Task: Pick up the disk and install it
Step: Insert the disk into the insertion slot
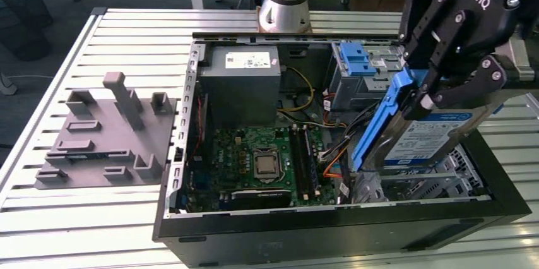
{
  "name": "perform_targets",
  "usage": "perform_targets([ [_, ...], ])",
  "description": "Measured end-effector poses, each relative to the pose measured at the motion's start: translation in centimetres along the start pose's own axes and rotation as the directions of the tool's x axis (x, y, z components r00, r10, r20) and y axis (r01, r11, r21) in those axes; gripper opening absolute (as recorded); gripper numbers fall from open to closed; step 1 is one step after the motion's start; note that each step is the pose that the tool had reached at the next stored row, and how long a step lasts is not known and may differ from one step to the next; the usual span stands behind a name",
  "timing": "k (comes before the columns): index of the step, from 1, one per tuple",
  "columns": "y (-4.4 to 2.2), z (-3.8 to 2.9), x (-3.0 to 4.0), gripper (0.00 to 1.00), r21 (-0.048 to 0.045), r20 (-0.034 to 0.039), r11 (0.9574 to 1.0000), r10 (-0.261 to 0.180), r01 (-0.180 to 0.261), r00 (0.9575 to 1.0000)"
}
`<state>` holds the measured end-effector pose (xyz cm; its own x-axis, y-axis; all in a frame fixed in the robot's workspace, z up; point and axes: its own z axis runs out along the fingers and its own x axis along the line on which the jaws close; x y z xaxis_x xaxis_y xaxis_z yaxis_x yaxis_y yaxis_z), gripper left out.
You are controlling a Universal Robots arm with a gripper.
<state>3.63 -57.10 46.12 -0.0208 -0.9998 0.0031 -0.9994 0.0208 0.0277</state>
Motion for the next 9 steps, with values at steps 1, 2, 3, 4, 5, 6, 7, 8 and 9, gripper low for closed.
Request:
perform_targets([
  [1, -0.27, 0.0, -0.02, 0.37, -0.0004, 0.0, 1.0, 0.0, 0.0, 1.0],
  [2, -0.49, 0.0, -0.03, 0.37, -0.0005, 0.0, 1.0, 0.0, 0.0, 1.0],
  [3, -0.64, 0.0, -0.04, 0.37, -0.0006, -0.0001, 1.0, 0.0, 0.0, 1.0],
  [4, -0.69, 0.0, -0.04, 0.37, -0.0006, 0.0, 1.0, 0.0, 0.0, 1.0],
  [5, -0.69, 0.0, -0.04, 0.37, -0.0006, 0.0, 1.0, 0.0, 0.0, 1.0],
  [6, -0.69, 0.0, -0.04, 0.37, -0.0007, -0.0001, 1.0, 0.0, 0.0, 1.0],
  [7, -0.69, 0.0, -0.04, 0.37, -0.0007, -0.0001, 1.0, 0.0, 0.0, 1.0],
  [8, -0.69, 0.0, -0.04, 0.37, -0.0007, -0.0001, 1.0, 0.0, 0.0, 1.0],
  [9, -0.7, 0.0, -0.04, 0.37, -0.0007, -0.0001, 1.0, 0.0, 0.0, 1.0],
])
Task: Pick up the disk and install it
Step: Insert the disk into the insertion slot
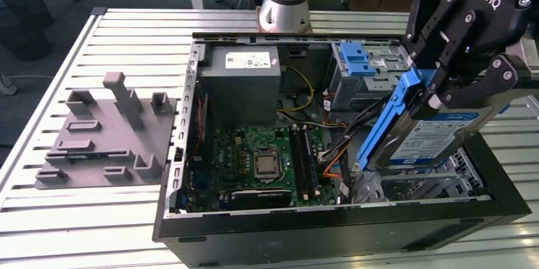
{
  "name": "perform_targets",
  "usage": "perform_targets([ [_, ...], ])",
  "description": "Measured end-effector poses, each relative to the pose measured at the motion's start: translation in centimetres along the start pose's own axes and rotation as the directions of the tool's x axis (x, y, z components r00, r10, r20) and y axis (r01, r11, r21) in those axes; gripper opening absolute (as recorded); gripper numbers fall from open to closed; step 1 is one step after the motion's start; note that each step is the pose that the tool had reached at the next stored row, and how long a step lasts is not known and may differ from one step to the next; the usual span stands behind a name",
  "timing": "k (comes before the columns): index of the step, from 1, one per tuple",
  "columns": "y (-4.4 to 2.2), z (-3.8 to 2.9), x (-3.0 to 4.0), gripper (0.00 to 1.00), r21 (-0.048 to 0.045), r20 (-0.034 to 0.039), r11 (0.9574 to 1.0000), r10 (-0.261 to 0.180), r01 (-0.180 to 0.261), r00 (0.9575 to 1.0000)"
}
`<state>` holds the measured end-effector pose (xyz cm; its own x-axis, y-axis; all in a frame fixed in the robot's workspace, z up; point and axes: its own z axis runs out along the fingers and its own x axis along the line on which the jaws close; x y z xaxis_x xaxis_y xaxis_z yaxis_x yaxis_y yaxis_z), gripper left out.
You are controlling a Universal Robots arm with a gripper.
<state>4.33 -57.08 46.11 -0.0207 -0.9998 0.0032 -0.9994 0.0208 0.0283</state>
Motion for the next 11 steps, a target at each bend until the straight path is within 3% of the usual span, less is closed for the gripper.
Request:
perform_targets([
  [6, -0.1, 0.0, 0.0, 0.37, 0.0, 0.0, 1.0, 0.0, 0.0, 1.0],
  [11, -0.77, 0.02, -0.02, 0.37, 0.0, 0.0001, 1.0, 0.0, 0.0, 1.0],
])
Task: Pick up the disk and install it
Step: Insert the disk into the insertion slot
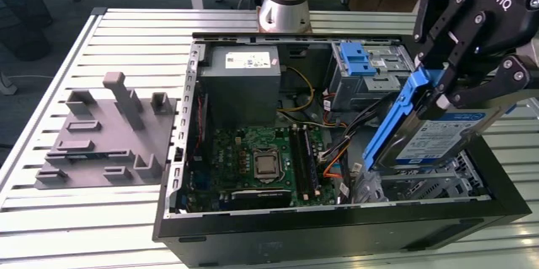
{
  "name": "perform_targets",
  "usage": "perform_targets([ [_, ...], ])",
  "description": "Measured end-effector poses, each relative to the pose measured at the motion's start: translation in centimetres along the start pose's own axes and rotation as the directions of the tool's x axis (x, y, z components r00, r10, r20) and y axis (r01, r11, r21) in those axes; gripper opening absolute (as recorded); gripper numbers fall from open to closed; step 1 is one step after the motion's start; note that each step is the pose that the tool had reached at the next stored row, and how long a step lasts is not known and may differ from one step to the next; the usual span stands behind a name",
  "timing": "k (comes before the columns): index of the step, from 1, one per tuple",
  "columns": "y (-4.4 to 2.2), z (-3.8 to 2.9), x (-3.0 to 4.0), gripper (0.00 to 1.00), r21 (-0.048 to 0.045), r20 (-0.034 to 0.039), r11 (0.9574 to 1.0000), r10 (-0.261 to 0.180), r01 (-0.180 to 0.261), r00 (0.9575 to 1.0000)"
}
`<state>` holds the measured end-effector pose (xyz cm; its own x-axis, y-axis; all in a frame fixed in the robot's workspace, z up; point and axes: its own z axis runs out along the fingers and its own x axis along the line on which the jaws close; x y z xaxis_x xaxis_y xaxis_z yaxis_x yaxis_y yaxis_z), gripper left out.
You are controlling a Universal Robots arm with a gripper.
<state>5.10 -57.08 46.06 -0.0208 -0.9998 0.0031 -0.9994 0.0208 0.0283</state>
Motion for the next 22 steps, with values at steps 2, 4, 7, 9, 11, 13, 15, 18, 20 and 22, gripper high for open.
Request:
perform_targets([
  [2, -0.29, 0.02, -0.01, 0.37, 0.0, 0.0, 1.0, 0.0, 0.0, 1.0],
  [4, -0.61, 0.05, -0.01, 0.37, -0.0001, -0.0002, 1.0, 0.0, 0.0, 1.0],
  [7, -1.09, 0.16, -0.03, 0.37, 0.0, 0.0, 1.0, 0.0, 0.0, 1.0],
  [9, -1.35, 0.25, -0.05, 0.37, 0.0, -0.0002, 1.0, 0.0, 0.0, 1.0],
  [11, -1.47, 0.34, -0.07, 0.37, 0.0, -0.0001, 1.0, 0.0, 0.0, 1.0],
  [13, -1.47, 0.42, -0.07, 0.37, 0.0033, 0.0002, 1.0, 0.0, 0.0, 1.0],
  [15, -1.47, 0.51, -0.09, 0.37, 0.012, 0.0005, 0.9999, 0.0, 0.0, 1.0],
  [18, -1.49, 0.64, -0.17, 0.37, 0.016, 0.0006, 0.9999, 0.0, 0.0, 1.0],
  [20, -1.49, 0.78, -0.27, 0.37, 0.0163, 0.0007, 0.9999, 0.001, -0.001, 1.0],
  [22, -1.52, 0.92, -0.41, 0.37, 0.0164, 0.0007, 0.9999, 0.001, -0.001, 1.0],
])
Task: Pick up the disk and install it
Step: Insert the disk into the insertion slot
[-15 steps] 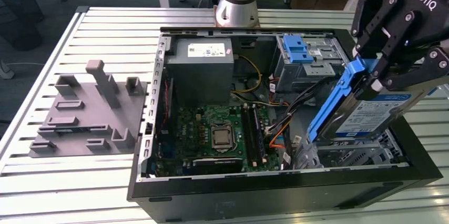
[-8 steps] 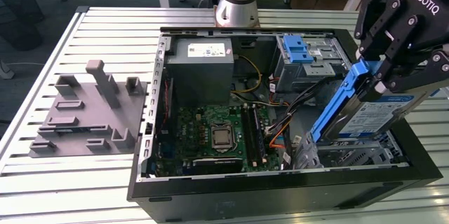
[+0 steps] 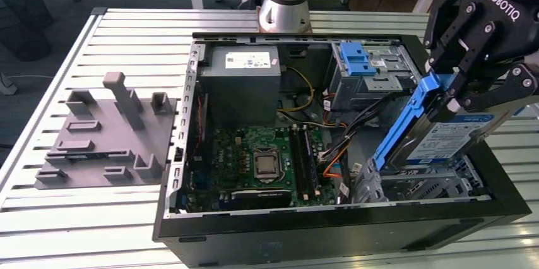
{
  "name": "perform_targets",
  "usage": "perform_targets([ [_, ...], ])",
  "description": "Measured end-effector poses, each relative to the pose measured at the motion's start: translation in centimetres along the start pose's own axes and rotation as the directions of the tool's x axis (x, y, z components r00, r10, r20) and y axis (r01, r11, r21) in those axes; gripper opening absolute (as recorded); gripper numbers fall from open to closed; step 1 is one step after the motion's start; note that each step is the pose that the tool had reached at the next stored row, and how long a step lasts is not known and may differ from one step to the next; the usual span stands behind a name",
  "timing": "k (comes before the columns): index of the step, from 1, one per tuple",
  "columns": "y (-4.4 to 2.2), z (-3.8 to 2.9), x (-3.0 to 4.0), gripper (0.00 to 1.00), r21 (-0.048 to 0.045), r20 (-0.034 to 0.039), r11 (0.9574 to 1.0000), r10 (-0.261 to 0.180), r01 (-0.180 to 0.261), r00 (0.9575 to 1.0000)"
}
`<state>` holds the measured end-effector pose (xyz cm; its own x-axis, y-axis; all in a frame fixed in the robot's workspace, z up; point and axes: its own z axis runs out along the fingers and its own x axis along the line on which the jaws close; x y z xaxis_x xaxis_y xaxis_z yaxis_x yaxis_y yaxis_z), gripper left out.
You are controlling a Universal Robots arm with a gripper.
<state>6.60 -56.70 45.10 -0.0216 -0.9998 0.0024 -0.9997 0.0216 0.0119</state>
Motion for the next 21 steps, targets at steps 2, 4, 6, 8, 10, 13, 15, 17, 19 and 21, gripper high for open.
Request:
perform_targets([
  [2, -0.11, 0.12, -0.09, 0.37, 0.0, 0.0002, 1.0, 0.0, 0.0, 1.0],
  [4, -0.27, 0.23, -0.12, 0.37, 0.0, 0.0002, 1.0, 0.0, 0.0, 1.0],
  [6, -0.42, 0.34, -0.14, 0.37, 0.0, -0.0001, 1.0, 0.0, 0.0, 1.0],
  [8, -0.5, 0.48, -0.15, 0.37, 0.0, 0.0, 1.0, 0.0, 0.0, 1.0],
  [10, -0.55, 0.66, -0.15, 0.37, 0.0, 0.0001, 1.0, 0.0, 0.0, 1.0],
  [13, -0.59, 0.92, -0.15, 0.37, 0.0, 0.0001, 1.0, 0.0, 0.0, 1.0],
  [15, -0.59, 1.09, -0.15, 0.37, 0.0, 0.0001, 1.0, 0.0, 0.0, 1.0],
  [17, -0.59, 1.29, -0.15, 0.37, -0.0001, 0.0003, 1.0, 0.0, 0.0, 1.0],
  [19, -0.6, 1.54, -0.15, 0.37, 0.0, 0.0006, 1.0, 0.0, 0.0, 1.0],
  [21, -0.6, 1.72, -0.16, 0.37, 0.0, 0.0005, 1.0, 0.0, 0.0, 1.0],
])
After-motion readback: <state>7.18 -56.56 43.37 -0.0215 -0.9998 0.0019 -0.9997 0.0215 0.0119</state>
